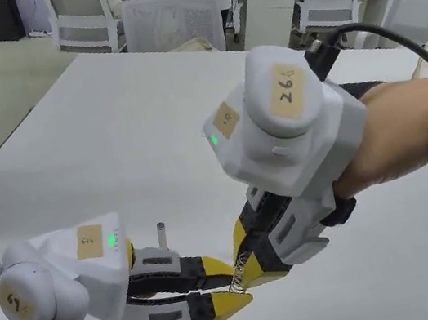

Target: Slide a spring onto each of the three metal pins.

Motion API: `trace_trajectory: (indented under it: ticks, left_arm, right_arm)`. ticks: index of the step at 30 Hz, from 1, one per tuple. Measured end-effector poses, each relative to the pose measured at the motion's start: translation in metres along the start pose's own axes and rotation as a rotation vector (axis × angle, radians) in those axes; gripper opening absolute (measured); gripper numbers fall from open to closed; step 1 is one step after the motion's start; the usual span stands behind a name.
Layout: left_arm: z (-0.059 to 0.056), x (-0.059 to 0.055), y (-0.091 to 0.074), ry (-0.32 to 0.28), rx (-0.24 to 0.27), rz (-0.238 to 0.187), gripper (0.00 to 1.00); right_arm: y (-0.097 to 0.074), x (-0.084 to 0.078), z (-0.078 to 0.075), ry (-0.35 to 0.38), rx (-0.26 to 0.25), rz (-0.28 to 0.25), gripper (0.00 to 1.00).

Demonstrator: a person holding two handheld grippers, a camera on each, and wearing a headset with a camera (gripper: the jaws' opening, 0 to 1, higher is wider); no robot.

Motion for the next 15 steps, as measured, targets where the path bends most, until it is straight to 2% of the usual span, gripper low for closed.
trace_trajectory:
  ticks: [15]
  left_arm:
    - [0.0029,-0.0023,-0.0004,-0.022,0.015,-0.012,0.02]
  right_arm:
    - [0.0018,0.0037,-0.0049,0.012,0.008,0.0,0.08]
Point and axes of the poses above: the centre of the closed fingertips' face, and the gripper's own axes: y roughly forward along the fingers, z roughly to its left, x roughly out of its top, the point moved 5 cm from there along -y, roughly backward along the fingers, and after that the axes turned 7 degrees about x, right-handed, at the moved point
